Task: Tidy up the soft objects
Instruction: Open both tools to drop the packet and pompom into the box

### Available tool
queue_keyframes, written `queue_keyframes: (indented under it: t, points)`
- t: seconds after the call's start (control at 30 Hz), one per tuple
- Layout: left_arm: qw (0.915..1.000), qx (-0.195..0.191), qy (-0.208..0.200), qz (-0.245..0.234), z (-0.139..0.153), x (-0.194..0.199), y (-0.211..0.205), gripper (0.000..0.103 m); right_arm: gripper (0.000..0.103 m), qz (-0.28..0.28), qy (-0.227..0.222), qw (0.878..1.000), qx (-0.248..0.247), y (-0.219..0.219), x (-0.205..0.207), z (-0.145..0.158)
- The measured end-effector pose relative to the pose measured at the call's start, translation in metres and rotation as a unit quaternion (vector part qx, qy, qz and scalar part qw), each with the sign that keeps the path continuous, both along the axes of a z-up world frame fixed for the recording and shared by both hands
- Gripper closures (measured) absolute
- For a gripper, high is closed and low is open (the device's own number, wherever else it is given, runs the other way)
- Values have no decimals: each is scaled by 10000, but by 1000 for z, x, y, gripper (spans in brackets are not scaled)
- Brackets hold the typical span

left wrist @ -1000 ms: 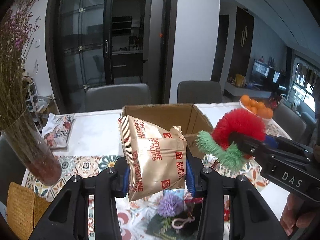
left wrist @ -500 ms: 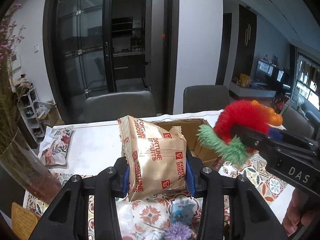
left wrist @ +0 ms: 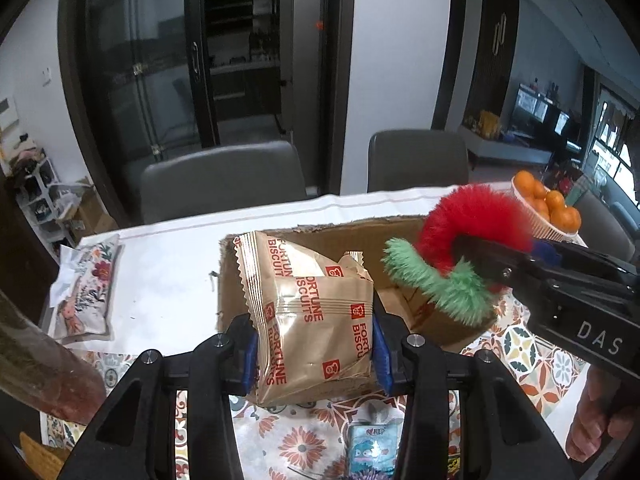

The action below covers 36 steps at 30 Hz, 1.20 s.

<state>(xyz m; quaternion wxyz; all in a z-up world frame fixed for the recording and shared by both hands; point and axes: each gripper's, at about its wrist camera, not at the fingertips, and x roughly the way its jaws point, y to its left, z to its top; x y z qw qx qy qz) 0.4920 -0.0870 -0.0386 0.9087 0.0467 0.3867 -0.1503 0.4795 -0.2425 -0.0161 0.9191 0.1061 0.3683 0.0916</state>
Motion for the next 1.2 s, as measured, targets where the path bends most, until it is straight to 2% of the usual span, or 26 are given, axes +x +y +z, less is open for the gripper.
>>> queue_keyframes:
  t: [0.13,0.23,0.3,0.37,0.43,0.7,1.2]
  points:
    - [9992,118,381,-102,-16,20,-7,56,64,24,291,9996,5,-4,16,-14]
    - [9978,195,621,-142,-25,31,-13,42,62,49,523,9986,24,-5,26,-25]
    - [9968,243,739,-157,-29,34,-16,32,53,68,731,9973,70,-6,32,-32]
    - [9964,353,767,-111,-32,36,-18,28,37,-18,812,9967,94,-8,35,-38]
    - [9962,404,769,-52,-33,35,-19,24,35,-146,792,9968,-4,-8,36,-38]
    - [9970,579,482,177,-22,18,-8,22,35,-316,606,9972,-298,-9,19,-25]
    - [9981,531,50,303,22,-45,2,19,35,-399,272,9984,-283,-8,-43,10]
